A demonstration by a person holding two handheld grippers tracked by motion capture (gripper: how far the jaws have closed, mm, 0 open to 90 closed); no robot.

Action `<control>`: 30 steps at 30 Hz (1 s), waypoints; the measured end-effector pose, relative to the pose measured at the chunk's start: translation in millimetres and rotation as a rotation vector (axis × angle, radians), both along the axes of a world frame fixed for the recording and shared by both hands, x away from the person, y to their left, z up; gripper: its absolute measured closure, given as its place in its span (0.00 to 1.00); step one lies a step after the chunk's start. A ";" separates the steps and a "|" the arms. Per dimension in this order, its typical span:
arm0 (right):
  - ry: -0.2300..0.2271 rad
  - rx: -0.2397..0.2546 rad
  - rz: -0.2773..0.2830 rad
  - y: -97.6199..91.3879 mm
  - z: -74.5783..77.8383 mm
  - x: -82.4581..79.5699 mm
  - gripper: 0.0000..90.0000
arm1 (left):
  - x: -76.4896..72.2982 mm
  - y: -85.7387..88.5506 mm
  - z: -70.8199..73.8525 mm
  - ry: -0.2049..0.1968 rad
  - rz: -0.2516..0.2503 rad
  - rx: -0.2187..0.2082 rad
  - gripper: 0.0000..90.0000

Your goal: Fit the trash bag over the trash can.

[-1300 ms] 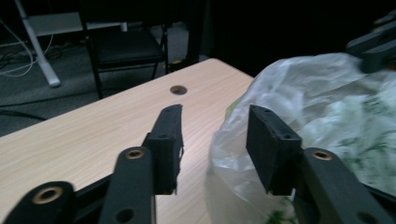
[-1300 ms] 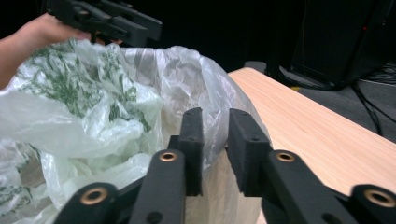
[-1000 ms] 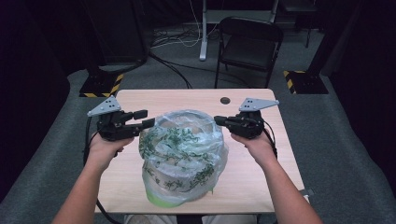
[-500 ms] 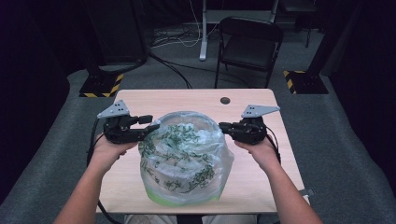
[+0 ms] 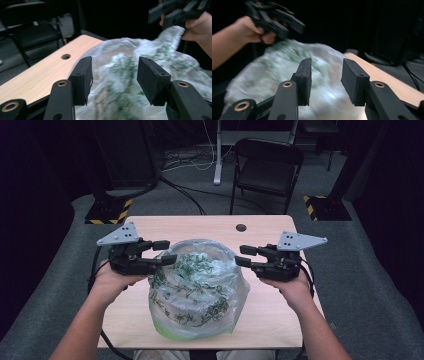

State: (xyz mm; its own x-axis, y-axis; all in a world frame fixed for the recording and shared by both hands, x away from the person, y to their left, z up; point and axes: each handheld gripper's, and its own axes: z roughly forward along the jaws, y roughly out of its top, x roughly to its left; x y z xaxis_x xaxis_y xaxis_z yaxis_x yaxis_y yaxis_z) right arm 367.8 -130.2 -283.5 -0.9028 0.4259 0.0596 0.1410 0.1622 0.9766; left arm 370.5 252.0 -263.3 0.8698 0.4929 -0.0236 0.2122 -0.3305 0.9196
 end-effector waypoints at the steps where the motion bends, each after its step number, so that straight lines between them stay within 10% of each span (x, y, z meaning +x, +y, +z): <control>1: -0.006 -0.001 0.022 5.4 3.7 -2.3 0.65 | -0.7 -6.3 -1.4 0.007 -0.028 0.027 0.50; 6: -0.022 -0.023 0.100 28.4 11.4 -6.1 0.62 | -0.9 -15.2 -9.6 0.023 -0.062 0.079 0.50; 18: 0.045 -0.307 0.145 58.3 -12.6 -1.7 0.60 | -2.4 -25.7 -30.7 0.044 -0.104 0.158 0.49; 30: -0.013 -0.101 0.057 11.1 0.9 -12.6 0.51 | -9.3 -35.1 6.7 -0.017 -0.146 0.130 0.49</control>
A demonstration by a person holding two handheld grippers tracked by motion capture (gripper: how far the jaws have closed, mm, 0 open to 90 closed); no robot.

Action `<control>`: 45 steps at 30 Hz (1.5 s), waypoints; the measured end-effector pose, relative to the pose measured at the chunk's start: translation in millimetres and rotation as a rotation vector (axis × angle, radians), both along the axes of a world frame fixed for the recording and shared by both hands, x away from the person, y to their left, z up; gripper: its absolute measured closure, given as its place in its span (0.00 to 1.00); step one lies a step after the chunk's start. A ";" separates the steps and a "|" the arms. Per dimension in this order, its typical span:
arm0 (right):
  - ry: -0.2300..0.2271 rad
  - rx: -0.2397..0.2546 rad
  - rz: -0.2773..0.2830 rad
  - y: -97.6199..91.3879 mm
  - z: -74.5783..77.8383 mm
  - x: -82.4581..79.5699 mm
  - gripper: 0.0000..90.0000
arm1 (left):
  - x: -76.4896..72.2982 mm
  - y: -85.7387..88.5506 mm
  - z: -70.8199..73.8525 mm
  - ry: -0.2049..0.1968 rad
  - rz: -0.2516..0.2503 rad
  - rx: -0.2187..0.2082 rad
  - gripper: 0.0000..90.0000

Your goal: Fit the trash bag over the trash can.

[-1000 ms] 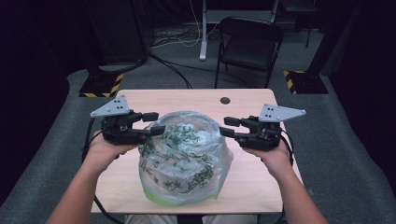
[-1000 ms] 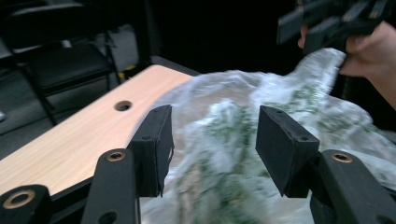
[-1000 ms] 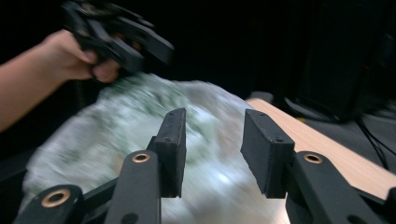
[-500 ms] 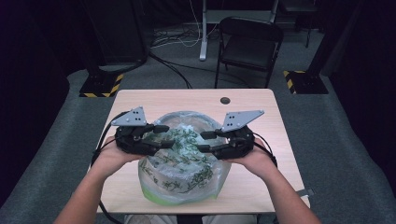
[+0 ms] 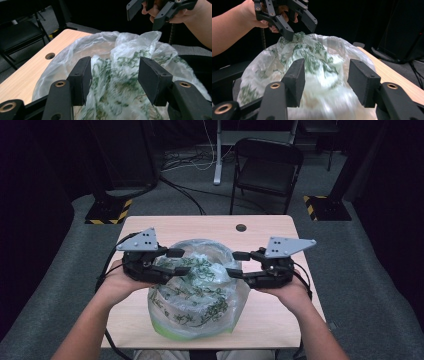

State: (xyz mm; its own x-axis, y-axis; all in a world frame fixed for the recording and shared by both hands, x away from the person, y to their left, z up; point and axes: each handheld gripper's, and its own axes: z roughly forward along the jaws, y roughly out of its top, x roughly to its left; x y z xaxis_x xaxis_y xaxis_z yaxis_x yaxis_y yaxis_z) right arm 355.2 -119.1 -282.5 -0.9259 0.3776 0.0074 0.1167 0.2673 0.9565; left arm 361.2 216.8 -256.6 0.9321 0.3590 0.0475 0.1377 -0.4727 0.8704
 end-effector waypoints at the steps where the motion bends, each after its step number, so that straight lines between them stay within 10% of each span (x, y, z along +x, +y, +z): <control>1: 0.001 0.017 0.001 -6.0 -3.0 -2.4 0.51 | 0.4 -2.7 -0.7 0.001 -0.004 0.011 0.49; 11: 0.121 0.049 0.029 -34.4 -50.9 -15.9 0.44 | 5.7 -25.4 -7.9 -0.002 -0.038 0.081 0.49; 22: 0.102 0.010 0.074 -8.0 -58.3 -33.3 0.44 | 13.7 -40.3 -10.1 0.007 -0.060 0.118 0.49; 30: 0.075 -0.047 0.000 -6.9 -56.6 -32.6 0.98 | 17.4 -46.5 -12.1 0.013 -0.074 0.143 0.49; 45: 0.076 0.026 -0.083 -23.7 -68.3 -18.8 1.00 | 37.2 -87.4 -25.1 0.050 -0.100 0.297 0.49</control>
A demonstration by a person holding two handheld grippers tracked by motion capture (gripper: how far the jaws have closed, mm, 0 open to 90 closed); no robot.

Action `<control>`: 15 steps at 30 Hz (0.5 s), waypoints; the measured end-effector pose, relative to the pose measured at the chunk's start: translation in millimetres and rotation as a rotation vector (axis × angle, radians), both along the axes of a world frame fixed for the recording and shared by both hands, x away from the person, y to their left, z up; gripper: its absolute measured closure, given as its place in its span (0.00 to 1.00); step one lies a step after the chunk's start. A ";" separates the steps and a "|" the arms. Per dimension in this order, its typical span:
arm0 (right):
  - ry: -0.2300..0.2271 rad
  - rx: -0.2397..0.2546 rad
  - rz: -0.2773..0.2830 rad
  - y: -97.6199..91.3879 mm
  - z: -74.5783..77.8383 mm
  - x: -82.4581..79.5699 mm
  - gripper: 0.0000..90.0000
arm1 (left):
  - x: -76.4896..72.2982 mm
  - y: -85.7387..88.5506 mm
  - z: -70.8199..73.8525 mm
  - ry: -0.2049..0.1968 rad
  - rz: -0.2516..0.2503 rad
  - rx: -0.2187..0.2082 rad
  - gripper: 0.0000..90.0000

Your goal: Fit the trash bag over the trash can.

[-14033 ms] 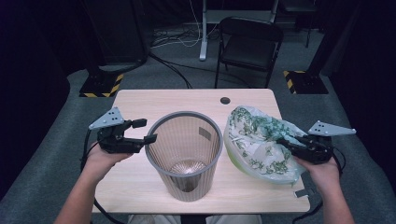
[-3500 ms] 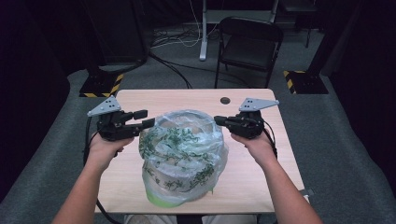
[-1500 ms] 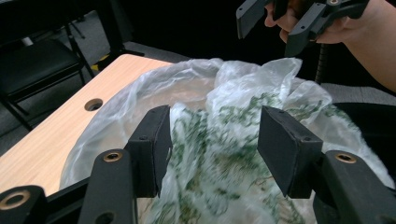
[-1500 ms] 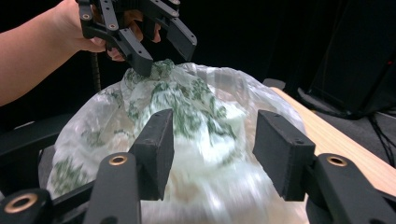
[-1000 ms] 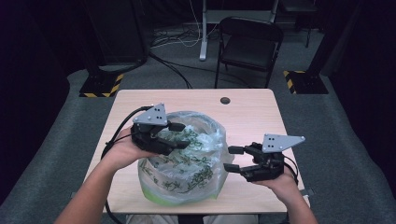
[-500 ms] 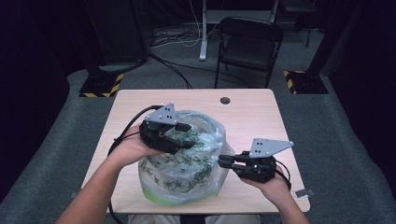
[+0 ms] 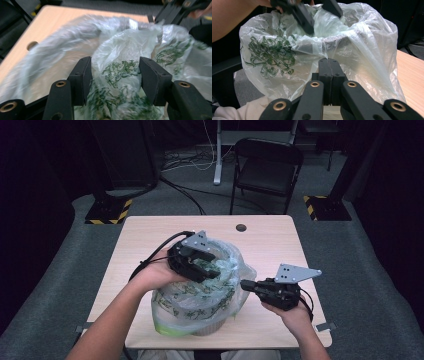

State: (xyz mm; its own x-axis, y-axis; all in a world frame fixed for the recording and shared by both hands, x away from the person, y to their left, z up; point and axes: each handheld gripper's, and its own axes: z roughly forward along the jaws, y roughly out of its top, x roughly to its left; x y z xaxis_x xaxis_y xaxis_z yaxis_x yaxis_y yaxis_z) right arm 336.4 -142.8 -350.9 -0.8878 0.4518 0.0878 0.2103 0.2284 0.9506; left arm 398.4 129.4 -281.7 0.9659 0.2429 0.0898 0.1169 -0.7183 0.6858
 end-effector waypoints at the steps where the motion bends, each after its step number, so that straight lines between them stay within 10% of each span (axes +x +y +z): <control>1: -0.002 0.002 0.002 -0.1 -0.2 -0.1 1.00 | 0.0 0.0 0.0 0.000 0.000 0.000 0.49; 15: -0.001 0.031 0.017 -2.5 -7.4 0.5 1.00 | 9.8 -25.9 -24.3 0.037 -0.036 0.150 0.49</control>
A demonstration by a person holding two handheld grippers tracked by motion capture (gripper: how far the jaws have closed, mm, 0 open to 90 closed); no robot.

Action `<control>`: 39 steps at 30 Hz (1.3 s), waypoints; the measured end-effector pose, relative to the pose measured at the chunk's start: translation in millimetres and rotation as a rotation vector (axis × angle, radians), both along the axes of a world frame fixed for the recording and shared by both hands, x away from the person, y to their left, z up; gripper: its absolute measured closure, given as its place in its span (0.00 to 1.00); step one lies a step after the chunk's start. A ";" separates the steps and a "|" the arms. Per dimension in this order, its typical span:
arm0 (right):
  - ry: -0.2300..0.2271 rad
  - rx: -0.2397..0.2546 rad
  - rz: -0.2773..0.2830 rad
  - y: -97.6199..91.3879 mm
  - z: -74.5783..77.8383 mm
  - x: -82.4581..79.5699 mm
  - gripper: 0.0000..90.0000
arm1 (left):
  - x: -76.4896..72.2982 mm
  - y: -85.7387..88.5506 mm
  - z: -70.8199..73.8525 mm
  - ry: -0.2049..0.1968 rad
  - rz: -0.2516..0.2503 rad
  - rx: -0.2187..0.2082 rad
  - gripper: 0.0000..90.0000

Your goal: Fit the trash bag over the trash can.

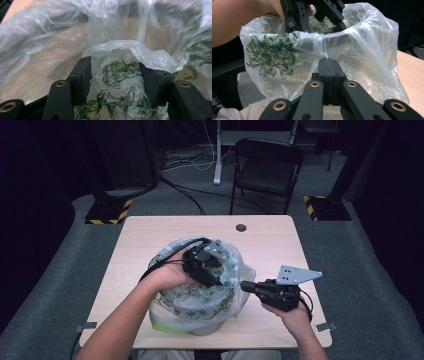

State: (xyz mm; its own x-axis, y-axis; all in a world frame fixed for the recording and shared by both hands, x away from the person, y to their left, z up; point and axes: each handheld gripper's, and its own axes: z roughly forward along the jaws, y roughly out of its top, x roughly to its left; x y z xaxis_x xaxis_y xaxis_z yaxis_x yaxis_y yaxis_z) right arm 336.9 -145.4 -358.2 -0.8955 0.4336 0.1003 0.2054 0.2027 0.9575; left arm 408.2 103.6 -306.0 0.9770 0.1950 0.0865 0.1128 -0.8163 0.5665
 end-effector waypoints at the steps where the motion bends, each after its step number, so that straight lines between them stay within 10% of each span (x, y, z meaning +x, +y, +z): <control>1: 0.001 -0.001 0.004 0.0 0.0 -0.3 1.00 | 0.0 -0.7 -1.1 0.003 -0.002 0.009 0.49; 15: -0.008 -0.057 0.035 10.2 -2.5 0.5 1.00 | 0.2 -3.0 -14.3 0.074 -0.029 0.114 0.49; 27: 0.003 -0.080 0.092 40.7 -5.4 8.2 1.00 | 3.7 31.4 -14.0 0.087 0.022 0.105 0.49; 39: 0.004 -0.081 0.117 68.0 -6.4 23.4 1.00 | 24.0 44.5 -31.7 0.103 0.064 0.233 0.46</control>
State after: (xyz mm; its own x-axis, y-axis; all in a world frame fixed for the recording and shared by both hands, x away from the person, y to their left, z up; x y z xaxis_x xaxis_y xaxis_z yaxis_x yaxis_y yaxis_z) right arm 360.3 -77.3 -364.6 -0.9400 0.3334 0.0727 0.1794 0.3016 0.9364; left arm 432.1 148.0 -337.7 0.9694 0.2427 0.0372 0.2152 -0.9129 0.3468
